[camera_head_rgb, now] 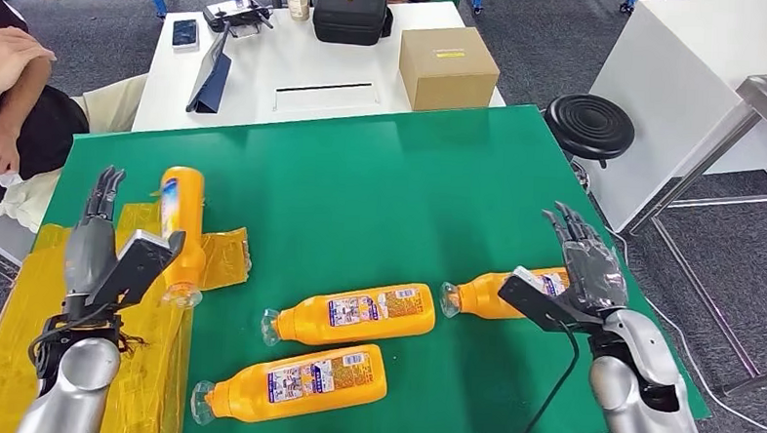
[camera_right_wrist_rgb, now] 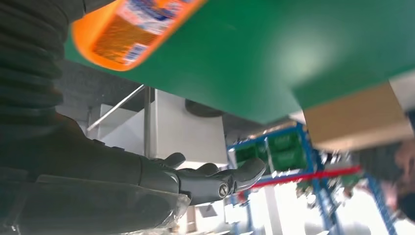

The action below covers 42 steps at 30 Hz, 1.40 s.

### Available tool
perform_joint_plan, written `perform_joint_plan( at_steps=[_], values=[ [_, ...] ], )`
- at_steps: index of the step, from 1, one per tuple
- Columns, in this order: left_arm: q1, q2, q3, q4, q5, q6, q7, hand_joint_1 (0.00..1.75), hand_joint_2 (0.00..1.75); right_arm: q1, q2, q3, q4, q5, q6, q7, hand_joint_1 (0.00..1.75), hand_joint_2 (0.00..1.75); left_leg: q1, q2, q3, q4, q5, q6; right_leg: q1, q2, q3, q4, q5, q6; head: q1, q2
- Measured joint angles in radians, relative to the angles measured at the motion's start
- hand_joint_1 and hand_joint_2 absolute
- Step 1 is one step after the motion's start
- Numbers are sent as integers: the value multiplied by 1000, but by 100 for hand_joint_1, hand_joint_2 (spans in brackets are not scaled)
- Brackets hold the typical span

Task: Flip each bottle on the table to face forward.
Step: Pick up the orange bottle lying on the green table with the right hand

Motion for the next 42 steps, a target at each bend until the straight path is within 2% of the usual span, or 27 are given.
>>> perform_joint_plan(
  at_steps=[5, 9, 17, 22, 25, 28, 31, 35, 39, 42],
  values=[
    [-15, -4, -9, 38, 29, 5, 1, 0, 175, 50, -181, -6, 27, -128, 170, -33, 0, 175, 0, 0, 0, 0, 0, 0, -1, 0, -1, 0, 0, 0, 0, 0],
    [-24, -6, -13, 72, 48, 16, -6, 0, 175, 90, -303, -27, 56, -189, 242, -36, 0, 175, 0, 1, -1, 0, 0, 0, -1, 1, -1, 0, 0, 0, 0, 0],
    [-54, -13, -19, 163, 76, 37, -28, 0, 175, 169, -460, -68, 110, -258, 365, -17, 0, 175, 0, 2, -1, 0, 0, 1, 0, 1, -1, 0, 0, 0, -1, 0],
    [-65, -15, -22, 205, 84, 46, -38, 0, 175, 175, -515, -78, 150, -262, 379, -15, 0, 175, 0, 3, -1, 0, 0, 1, 0, 2, -2, 0, 0, 0, 0, 0],
    [-68, -16, -22, 223, 85, 47, -42, 0, 175, 151, -522, -71, 186, -222, 326, -14, 0, 175, 0, 3, -1, 0, 0, 1, 0, 2, -1, 0, 0, 0, 0, 0],
    [-68, -20, -25, 240, 83, 52, -48, 0, 175, 90, -495, -45, 245, -114, 136, -20, 0, 175, 0, 5, 0, 0, 0, 1, 1, 4, -1, 0, 1, 0, 0, 0],
    [-62, -25, -29, 252, 77, 61, -50, 0, 175, 35, -435, -6, 284, 3, -52, -10, 0, 175, 0, 6, 0, 0, 0, 1, 1, 5, -1, 0, 1, 0, 0, 0],
    [-54, -29, -29, 263, 69, 67, -52, 0, 175, -7, -373, 28, 308, 70, -137, 15, 0, 175, 1, 3, -1, 0, 0, 1, 1, 4, -1, 0, 1, 0, 0, 0],
    [-48, -37, -29, 270, 50, 64, -51, 0, 175, -86, -288, 40, 335, 186, -274, 54, 0, 175, 1, 7, 0, 0, 0, 0, 1, 7, -2, 0, 1, 0, 0, 0],
    [-48, -46, -29, 277, 42, 59, -48, 0, 175, -144, -226, 54, 364, 206, -278, 50, 0, 175, 1, 6, 0, 0, 0, 0, 1, 7, -2, 0, 1, 0, 0, 0]
  ],
)
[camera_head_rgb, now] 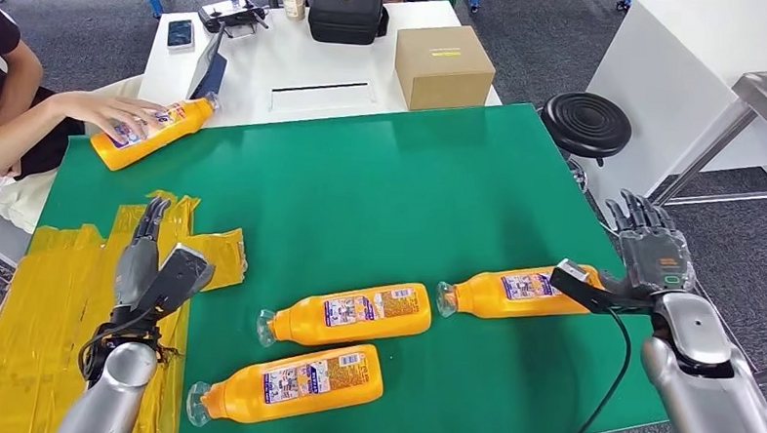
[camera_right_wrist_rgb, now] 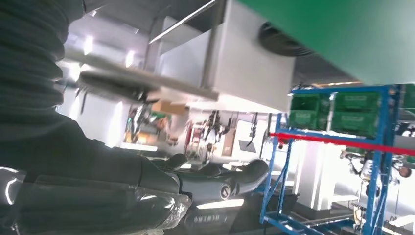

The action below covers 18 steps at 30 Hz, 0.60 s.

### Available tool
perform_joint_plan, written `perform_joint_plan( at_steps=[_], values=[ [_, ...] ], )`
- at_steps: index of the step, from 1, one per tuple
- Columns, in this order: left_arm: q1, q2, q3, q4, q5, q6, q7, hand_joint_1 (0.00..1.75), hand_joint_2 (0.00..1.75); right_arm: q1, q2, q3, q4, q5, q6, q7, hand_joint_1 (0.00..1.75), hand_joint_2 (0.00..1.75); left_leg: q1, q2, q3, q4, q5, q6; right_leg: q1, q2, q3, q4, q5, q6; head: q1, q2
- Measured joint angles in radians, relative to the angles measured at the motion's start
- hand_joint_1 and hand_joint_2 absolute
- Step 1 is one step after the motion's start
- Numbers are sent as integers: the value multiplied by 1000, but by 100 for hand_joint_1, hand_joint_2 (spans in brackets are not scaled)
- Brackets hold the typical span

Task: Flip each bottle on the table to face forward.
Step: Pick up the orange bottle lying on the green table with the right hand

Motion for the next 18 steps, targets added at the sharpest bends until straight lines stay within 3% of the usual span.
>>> perform_joint_plan(
  at_steps=[6, 18],
  values=[
    [-1, -4, 3, 10, -2, -6, 5, 0, 175, -54, 57, 43, 55, -66, 111, -73, 0, 175, 0, -3, 0, 0, 0, 0, 0, -1, 0, 0, 0, 0, 0, 0],
    [-3, -5, 22, 13, -1, -4, 16, 0, 175, -205, 63, 157, 197, -163, 309, -139, 0, 175, 0, -3, 2, 0, 0, 0, 0, -2, 3, 0, 1, 1, 0, 0]
  ],
)
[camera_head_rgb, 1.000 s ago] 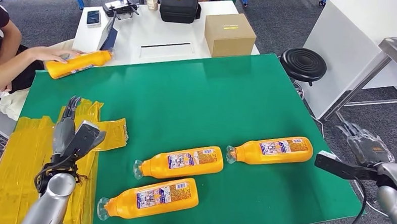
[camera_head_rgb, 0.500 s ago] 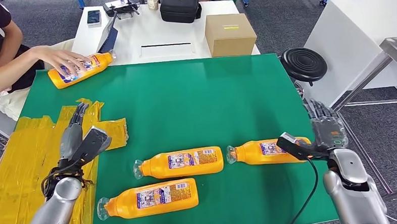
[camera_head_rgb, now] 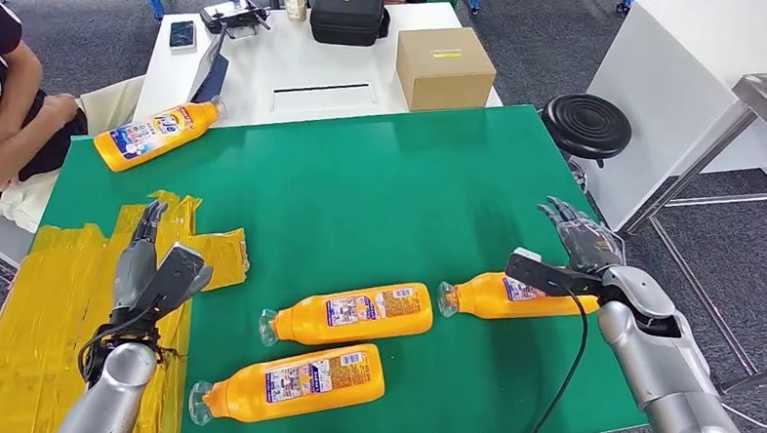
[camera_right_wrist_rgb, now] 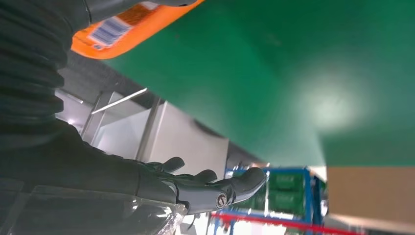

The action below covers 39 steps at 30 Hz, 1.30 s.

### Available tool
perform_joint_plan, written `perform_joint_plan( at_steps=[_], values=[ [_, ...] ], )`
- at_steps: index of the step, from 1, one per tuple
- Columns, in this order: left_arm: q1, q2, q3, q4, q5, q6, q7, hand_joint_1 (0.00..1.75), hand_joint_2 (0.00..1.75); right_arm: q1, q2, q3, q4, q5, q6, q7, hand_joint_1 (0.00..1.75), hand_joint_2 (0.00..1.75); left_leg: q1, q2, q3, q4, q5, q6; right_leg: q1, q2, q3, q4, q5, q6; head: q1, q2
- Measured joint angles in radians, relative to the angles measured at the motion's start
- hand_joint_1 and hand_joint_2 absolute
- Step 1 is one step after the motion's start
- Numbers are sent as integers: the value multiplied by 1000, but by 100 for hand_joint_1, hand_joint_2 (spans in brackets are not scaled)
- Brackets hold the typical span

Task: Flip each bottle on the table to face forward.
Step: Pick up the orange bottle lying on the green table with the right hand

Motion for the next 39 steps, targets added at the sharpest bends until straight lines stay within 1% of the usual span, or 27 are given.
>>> perform_joint_plan(
  at_steps=[4, 8, 13, 18, 21, 25, 28, 30, 33, 36, 39],
  values=[
    [-2, 0, 7, 5, 4, 1, 6, 0, 175, -25, -17, 40, 21, -69, 34, -1, 0, 175, 0, -2, 1, 0, 0, 1, 0, -2, 1, 0, 0, 0, 0, 0],
    [0, 0, 16, 11, 10, 2, 6, 0, 175, -22, -56, 60, -15, -144, 51, 1, 0, 175, -1, -3, -1, 0, 1, 1, 0, -3, 1, 0, 0, 0, 0, 0],
    [1, 0, 21, 14, 10, 3, 6, 0, 175, -21, -89, 73, -51, -162, 55, 2, 0, 175, -1, -3, -1, 0, 0, 1, -1, -3, 0, 0, 0, 0, 0, 0],
    [2, 0, 22, 15, 10, 3, 6, 0, 175, -20, -98, 85, -64, -164, 54, 2, 0, 175, -1, -3, -1, 0, 0, 1, 0, -3, 0, 0, 0, 0, 0, 0],
    [2, 0, 22, 15, 10, 3, 6, 0, 175, -19, -100, 86, -72, -177, 21, -1, 0, 175, -1, -3, -2, 0, 0, 1, 0, -3, 0, 0, 0, 0, 0, 0],
    [8, 0, 23, 15, 9, 2, 5, 0, 175, -9, -77, 57, -143, -179, -111, 11, 0, 175, -1, -3, -2, 0, 1, 1, 0, -3, 0, 0, 0, 0, 0, 0],
    [18, -4, 25, 14, 2, -2, 4, 0, 175, 2, -30, 14, -238, -134, -228, 62, 0, 175, 0, -3, -2, 0, 1, 1, 0, -3, -1, 0, 0, 0, 0, 0],
    [22, -8, 27, 14, -1, -6, 4, 0, 175, 14, 0, -11, -297, -108, -276, 91, 0, 175, 0, -3, -2, 0, 1, 1, 0, -3, -1, 0, 0, 0, 0, 0],
    [24, -12, 30, 14, -2, -7, 5, 0, 175, 37, 30, -32, -362, -109, -281, 111, 0, 175, 0, -3, -2, 0, 0, 1, 0, -3, -1, 0, 0, 0, 0, 0],
    [24, -13, 35, 15, -2, -6, 5, 0, 175, 62, 47, -41, -393, -138, -237, 109, 0, 175, 0, -3, -2, 0, 0, 1, 0, -3, -1, 0, 0, 0, 0, 0],
    [24, -13, 38, 15, -1, -7, 4, 0, 175, 80, 52, -42, -404, -164, -173, 92, 0, 175, 0, -3, -2, 0, 0, 1, 0, -3, -1, 0, 0, 0, 0, 0]
  ],
)
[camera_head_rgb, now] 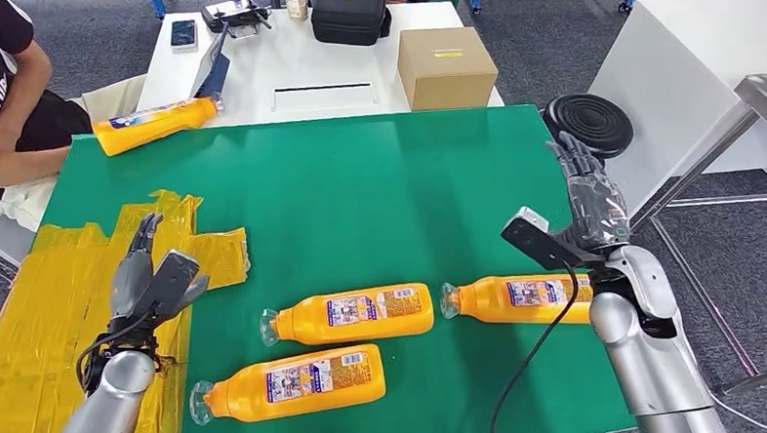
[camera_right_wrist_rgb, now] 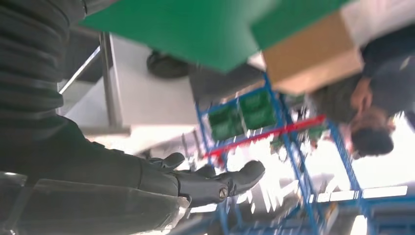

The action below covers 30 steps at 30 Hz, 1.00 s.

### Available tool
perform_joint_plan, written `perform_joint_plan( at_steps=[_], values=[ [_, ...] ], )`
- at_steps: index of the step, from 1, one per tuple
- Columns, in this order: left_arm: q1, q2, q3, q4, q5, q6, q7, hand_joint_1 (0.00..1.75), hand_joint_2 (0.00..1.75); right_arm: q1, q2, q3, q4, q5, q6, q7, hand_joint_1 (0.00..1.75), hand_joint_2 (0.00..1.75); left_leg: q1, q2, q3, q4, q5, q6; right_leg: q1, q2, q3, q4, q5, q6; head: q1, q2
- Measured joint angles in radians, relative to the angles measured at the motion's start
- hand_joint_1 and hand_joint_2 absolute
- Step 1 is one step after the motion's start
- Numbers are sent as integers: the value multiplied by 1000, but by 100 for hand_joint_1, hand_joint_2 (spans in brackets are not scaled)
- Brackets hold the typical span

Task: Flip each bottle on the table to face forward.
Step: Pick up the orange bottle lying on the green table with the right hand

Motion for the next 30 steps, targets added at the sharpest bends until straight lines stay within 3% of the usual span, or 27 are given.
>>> perform_joint_plan(
  at_steps=[5, 15, 22, 30],
  values=[
    [-2, 0, 8, 6, 3, -4, 0, 0, 175, 43, -26, 15, -2, -29, 104, -59, 0, 175, 0, 0, 0, 0, 0, 0, 0, 0, 0, 0, 0, 0, 0, 0],
    [-18, 0, 17, 33, 23, -5, -2, 0, 175, 83, -161, 72, 10, -107, 285, -81, 0, 175, -1, 0, -1, 0, 0, 0, 0, 0, 0, 0, 0, 0, 0, 0],
    [-25, 0, 19, 52, 33, -3, -6, 0, 175, 83, -236, 90, 32, -123, 321, -62, 0, 175, -1, 0, -1, 0, 0, 0, 0, 0, 0, 0, 0, 0, 0, 0],
    [-37, 0, 20, 70, 39, -3, -9, 0, 175, 80, -265, 99, 58, -122, 325, -48, 0, 175, -1, 0, -1, 0, 0, 0, 0, 0, 0, 0, 0, 0, 0, 0]
  ],
)
